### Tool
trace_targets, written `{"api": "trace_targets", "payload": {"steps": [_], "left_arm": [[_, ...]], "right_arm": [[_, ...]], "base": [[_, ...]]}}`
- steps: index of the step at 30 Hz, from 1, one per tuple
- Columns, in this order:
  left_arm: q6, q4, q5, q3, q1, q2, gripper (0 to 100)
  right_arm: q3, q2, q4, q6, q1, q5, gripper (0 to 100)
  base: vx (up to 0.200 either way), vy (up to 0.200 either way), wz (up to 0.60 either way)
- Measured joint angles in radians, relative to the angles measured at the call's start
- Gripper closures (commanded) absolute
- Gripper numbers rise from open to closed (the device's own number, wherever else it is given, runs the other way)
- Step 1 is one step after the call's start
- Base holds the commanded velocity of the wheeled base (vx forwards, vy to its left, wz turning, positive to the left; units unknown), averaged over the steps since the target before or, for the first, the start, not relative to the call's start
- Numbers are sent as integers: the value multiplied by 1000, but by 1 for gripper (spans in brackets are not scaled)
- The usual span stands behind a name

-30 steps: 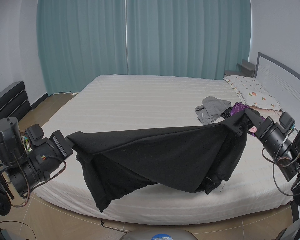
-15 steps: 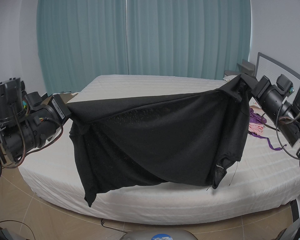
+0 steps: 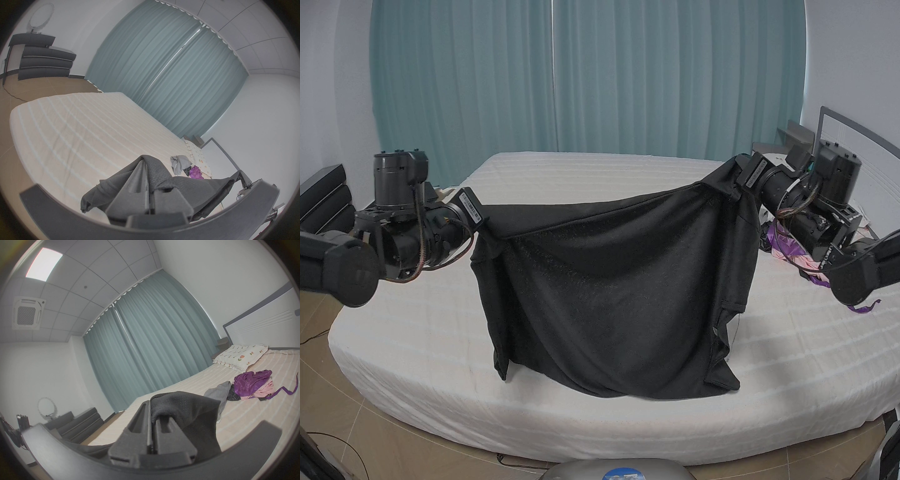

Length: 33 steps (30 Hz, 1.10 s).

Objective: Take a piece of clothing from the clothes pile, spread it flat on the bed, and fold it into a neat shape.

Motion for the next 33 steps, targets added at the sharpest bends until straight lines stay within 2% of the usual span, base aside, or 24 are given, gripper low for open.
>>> {"api": "trace_targets", "payload": {"steps": [6, 16, 24, 25, 33], "left_arm": [[1, -3, 0, -86, 11, 154, 100], [-4, -20, -12, -164, 4, 375, 100], [-67, -51, -20, -190, -4, 505, 100], [-74, -56, -20, -193, -5, 518, 0], [-95, -88, -21, -202, -16, 606, 0]], "right_arm": [[-63, 120, -6, -30, -24, -21, 100], [-119, 330, -26, -20, -37, -35, 100], [-184, 513, -51, -5, -34, -43, 100], [-198, 535, -50, -5, -33, -43, 0], [-292, 690, -29, -9, -32, -37, 0]], "base": [[200, 0, 0], [0, 0, 0], [0, 0, 0], [0, 0, 0], [0, 0, 0]]}}
